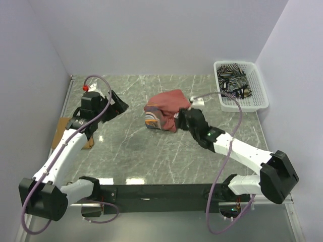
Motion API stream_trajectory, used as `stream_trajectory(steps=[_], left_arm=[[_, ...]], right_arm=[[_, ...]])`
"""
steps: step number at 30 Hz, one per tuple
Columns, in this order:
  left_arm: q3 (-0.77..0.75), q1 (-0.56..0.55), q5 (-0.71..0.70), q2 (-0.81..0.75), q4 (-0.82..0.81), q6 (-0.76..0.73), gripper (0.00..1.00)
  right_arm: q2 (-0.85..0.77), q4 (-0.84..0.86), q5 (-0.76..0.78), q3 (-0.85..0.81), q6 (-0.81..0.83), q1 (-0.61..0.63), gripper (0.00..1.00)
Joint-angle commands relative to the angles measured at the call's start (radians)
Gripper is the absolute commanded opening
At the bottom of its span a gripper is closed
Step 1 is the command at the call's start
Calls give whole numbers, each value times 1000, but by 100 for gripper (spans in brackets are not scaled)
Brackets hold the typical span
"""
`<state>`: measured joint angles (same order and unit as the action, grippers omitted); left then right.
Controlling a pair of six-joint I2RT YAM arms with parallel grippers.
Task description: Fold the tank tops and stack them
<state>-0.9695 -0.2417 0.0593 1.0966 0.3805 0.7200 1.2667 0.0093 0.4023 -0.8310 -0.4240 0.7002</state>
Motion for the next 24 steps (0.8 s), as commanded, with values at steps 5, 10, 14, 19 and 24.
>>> stream_trajectory(steps=[5, 10, 14, 19, 24], left_arm=[[-35, 10, 223, 240, -143, 105, 92], [-319, -96, 87, 508, -28, 44, 89], [-582, -174, 8, 724, 67, -20, 85], [-634, -309, -127, 795, 149, -76, 85], [-424, -363, -268, 729, 108, -5, 87]], right_arm=[[-66, -89, 112, -48, -220, -91, 68], [147, -98, -101, -166, -280, -290, 63], [321, -132, -209, -328, -274, -343, 59], [505, -101, -321, -414, -223, -398, 60], [692, -170, -364, -582, -164, -432, 60]])
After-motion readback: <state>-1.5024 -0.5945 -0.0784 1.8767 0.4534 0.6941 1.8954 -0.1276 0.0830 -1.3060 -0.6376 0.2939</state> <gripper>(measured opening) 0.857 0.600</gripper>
